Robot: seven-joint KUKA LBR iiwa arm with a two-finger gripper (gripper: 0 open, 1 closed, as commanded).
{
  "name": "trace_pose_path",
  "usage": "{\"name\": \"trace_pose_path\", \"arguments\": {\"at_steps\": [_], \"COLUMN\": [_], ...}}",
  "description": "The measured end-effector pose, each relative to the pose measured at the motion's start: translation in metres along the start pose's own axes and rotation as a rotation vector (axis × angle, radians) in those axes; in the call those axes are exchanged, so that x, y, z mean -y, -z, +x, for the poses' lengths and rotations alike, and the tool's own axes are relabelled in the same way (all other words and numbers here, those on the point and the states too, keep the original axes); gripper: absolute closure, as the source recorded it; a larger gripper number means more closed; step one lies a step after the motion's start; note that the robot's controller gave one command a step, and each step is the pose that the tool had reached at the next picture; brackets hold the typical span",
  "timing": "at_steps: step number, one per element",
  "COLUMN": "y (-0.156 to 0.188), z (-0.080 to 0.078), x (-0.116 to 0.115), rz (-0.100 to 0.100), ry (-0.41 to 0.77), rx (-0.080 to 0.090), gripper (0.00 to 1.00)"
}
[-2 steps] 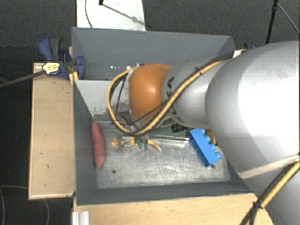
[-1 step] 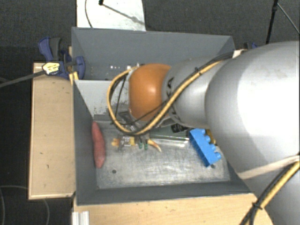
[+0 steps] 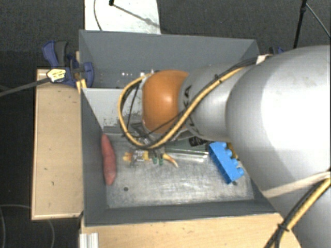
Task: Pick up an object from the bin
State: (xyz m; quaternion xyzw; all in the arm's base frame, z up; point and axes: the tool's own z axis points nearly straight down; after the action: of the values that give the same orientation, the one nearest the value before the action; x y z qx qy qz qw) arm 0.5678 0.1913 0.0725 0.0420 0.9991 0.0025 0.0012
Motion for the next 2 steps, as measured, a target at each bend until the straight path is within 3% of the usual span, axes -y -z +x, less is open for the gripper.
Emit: {"name": "trace_pose_path", "arguments": {"at_steps": [2], "y": [-0.0001], "z": [0.0], "x": [0.0], "rz": [0.0], "ry": [-0.005], "rx": [0.0], "gripper": [1.0]}}
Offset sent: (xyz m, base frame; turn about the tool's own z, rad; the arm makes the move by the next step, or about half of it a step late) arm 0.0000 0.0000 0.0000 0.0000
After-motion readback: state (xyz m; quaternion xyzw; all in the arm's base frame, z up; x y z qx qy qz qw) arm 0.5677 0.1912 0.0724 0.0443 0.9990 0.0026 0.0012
